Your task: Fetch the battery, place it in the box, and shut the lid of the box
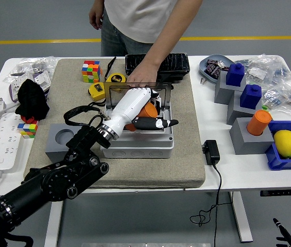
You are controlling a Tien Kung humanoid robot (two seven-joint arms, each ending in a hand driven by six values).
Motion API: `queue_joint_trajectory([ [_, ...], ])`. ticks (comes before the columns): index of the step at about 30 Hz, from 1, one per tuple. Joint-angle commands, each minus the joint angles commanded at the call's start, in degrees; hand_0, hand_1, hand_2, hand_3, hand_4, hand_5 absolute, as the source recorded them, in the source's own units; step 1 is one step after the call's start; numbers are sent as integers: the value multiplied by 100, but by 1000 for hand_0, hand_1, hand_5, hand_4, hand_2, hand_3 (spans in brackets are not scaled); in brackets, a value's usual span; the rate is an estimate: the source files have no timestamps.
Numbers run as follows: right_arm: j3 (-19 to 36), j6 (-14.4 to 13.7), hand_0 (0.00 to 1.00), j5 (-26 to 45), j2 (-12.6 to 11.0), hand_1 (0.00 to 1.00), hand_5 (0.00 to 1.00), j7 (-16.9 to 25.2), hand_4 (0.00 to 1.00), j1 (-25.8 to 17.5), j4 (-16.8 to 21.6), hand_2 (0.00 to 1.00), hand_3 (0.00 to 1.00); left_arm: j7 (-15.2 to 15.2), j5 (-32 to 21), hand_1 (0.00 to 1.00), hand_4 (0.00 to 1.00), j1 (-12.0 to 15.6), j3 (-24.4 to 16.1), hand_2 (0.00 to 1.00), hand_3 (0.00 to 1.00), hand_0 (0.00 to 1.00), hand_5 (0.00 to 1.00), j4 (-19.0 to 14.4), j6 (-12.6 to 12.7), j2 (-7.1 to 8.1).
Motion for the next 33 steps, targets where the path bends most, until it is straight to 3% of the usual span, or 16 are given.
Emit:
queue_joint_trajectory([
  [13,-31,13,900,37,-2,764,950,2,998,9,0,728,772,47,257,58,998,6,-119,117,94,200,647,-91,-42,0],
  [14,-35,14,900,41,-4,764,949,2,998,11,0,727,772,48,264,184,998,7,-121,212,201,288,646,-89,-44,0],
  [19,-42,17,900,50,-6,764,949,5,998,12,0,727,772,57,325,184,998,10,-139,212,201,288,646,-71,-70,0],
  [20,-41,18,897,51,-6,762,947,5,998,11,0,727,772,61,340,331,998,9,-145,362,380,332,648,-68,-77,0],
  [25,-49,21,897,64,-8,762,947,7,998,11,0,727,772,70,383,331,998,11,-156,362,380,332,648,-63,-108,0],
  [26,-52,23,898,68,-9,762,948,8,998,13,0,727,771,71,394,506,998,9,-159,495,492,404,643,-64,-108,0],
  [31,-65,29,898,79,-13,762,948,10,998,21,0,727,771,80,437,506,998,4,-179,495,492,404,643,-67,-125,0],
  [33,-70,32,897,85,-15,761,946,9,998,23,0,726,772,79,442,560,998,7,-174,528,511,452,642,-79,-121,0],
])
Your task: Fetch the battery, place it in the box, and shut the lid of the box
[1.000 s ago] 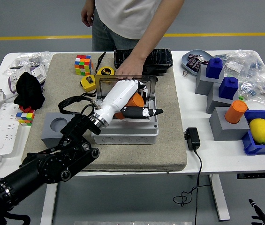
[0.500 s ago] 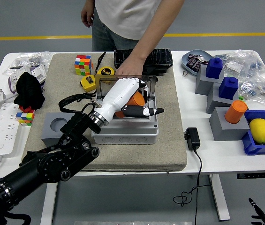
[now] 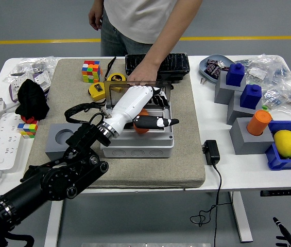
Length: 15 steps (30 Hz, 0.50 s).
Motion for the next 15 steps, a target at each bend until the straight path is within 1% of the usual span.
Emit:
queue_joint_trajectory([
  [4,2,-1,897,-1,-6,761,946,1,998,1,0,726,772,19,49,560,998,12,19,528,511,452,642,-82,8,0],
  [5,6,-2,896,-6,-8,760,946,0,998,-1,0,726,772,24,63,536,998,15,20,507,511,459,641,-104,7,0],
  [7,-1,-2,896,-2,-9,760,946,2,998,-2,0,726,772,24,77,536,998,25,18,507,511,459,641,-157,13,0],
  [9,-12,-1,896,9,-8,760,946,4,998,-2,0,726,772,20,114,536,998,43,22,507,511,459,641,-274,34,0],
  [15,-4,-1,896,0,-6,760,947,2,998,-23,0,726,772,-21,274,527,998,96,46,503,514,473,648,-865,168,0],
])
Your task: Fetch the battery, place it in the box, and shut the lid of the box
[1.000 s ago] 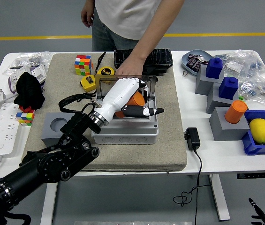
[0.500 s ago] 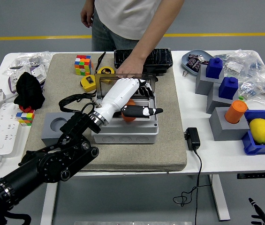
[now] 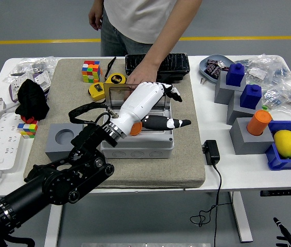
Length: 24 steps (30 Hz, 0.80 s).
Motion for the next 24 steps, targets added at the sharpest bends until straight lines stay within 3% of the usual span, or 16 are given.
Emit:
queue_joint_trajectory([
  [7,6,-2,896,5,2,759,947,1,998,7,0,727,772,-80,40,522,998,20,-89,501,519,480,652,-529,121,0],
  [8,2,-2,895,12,3,759,948,3,998,9,0,726,772,-95,51,598,998,18,-118,543,523,495,657,-599,151,0],
  [10,5,-3,895,16,5,759,948,3,998,11,0,726,772,-106,80,598,998,18,-190,543,523,495,657,-712,195,0],
  [13,-2,-1,895,35,8,759,948,4,998,12,0,726,772,33,206,598,998,22,-367,543,523,495,657,-864,153,0],
  [14,-3,-2,894,39,8,759,948,5,998,13,0,726,772,106,253,925,998,27,-413,812,688,801,771,-906,102,0],
  [17,12,-8,894,27,7,759,948,2,998,12,0,726,772,699,574,925,998,48,-685,812,688,801,771,-1243,-308,0],
  [19,15,-9,894,29,6,759,948,0,998,9,0,726,772,1061,822,925,998,42,-831,812,688,801,771,-1445,-452,0],
  [20,15,-9,894,28,6,759,949,0,998,7,0,726,772,1256,931,998,998,35,-895,998,918,998,998,-1535,-517,0],
  [24,9,-10,894,35,9,759,949,-1,998,7,0,726,772,2156,1387,998,998,-38,-1188,998,918,998,998,-1862,-1032,0],
])
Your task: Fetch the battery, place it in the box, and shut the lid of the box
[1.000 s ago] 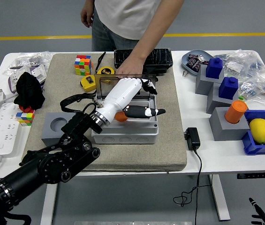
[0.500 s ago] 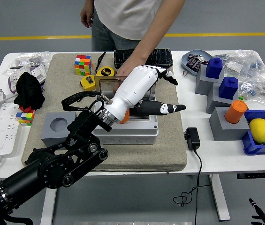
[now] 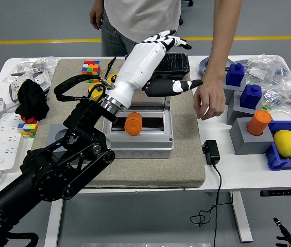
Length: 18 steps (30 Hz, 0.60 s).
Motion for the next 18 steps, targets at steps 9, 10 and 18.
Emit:
queue_joint_trajectory([
  [9,1,-4,893,7,3,759,949,2,998,17,0,725,772,1675,697,998,998,-90,-361,998,976,998,998,-88,-1545,0],
  [10,6,-4,893,2,3,759,949,1,998,16,0,725,772,1813,727,998,998,-91,-366,998,976,998,998,-95,-1737,0],
  [18,-2,-4,892,16,6,759,949,6,998,15,0,725,772,2334,782,998,998,-111,-353,998,919,998,998,-93,-2623,0],
])
